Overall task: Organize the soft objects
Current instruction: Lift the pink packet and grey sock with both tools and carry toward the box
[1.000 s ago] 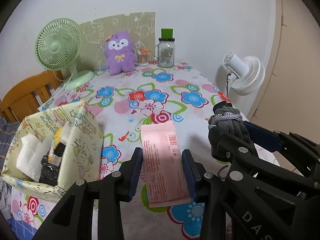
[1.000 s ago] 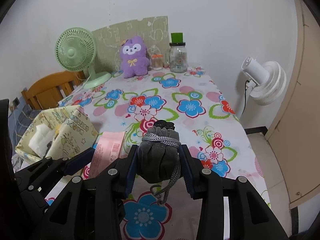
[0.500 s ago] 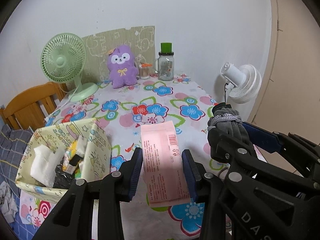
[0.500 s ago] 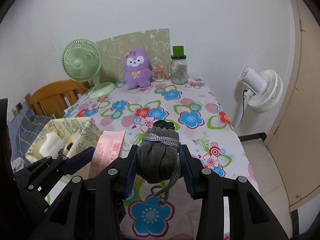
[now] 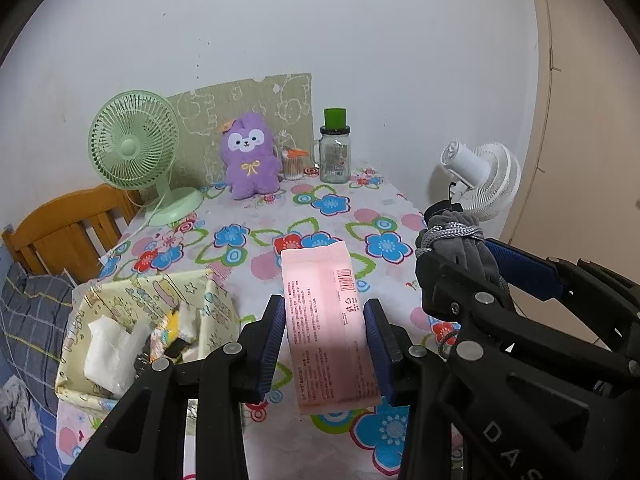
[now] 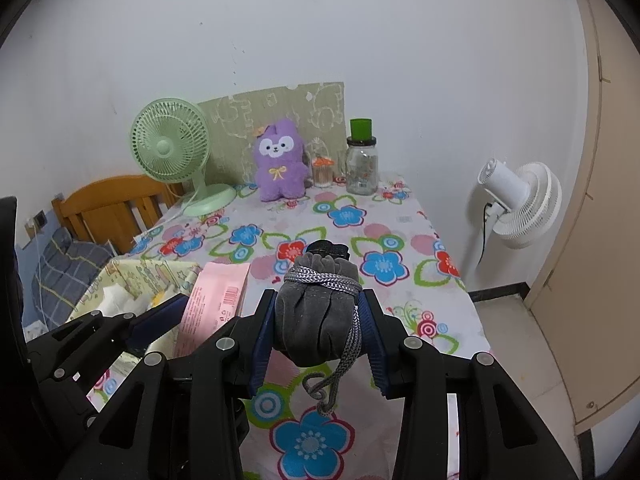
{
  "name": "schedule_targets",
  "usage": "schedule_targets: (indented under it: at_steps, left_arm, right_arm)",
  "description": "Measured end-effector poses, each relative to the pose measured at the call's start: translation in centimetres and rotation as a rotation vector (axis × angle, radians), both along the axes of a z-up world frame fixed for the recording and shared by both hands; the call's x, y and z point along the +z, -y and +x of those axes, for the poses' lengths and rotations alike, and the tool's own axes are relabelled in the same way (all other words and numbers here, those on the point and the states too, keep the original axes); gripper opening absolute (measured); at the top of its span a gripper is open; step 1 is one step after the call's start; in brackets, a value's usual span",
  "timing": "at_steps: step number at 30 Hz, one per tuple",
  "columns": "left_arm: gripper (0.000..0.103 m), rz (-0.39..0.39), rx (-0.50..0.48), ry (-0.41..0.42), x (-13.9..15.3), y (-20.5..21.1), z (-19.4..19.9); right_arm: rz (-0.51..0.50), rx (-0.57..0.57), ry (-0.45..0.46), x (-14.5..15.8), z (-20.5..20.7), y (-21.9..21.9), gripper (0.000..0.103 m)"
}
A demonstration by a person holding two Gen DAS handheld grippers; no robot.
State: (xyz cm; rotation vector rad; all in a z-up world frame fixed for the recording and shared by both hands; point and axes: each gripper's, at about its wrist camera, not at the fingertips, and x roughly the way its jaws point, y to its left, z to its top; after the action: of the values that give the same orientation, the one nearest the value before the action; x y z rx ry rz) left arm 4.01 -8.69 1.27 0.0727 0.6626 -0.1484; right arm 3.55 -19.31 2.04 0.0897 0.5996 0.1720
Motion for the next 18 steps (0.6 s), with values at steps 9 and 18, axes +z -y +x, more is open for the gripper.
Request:
schedule_targets:
  at_steps: [9,18]
  left_arm:
    - [0.041,0.0,0.0,0.007,0.7,-1.8,0.4]
    - [0.041,-0.002,0.017,0.01,0.8,-4.4,0.8]
  right_arm:
    - [-0.012,0.012,0.013,0.9,0.6,-1.9,0.044]
    - [-0.005,0.041,0.009,1.0,1.2,-4.4,0.044]
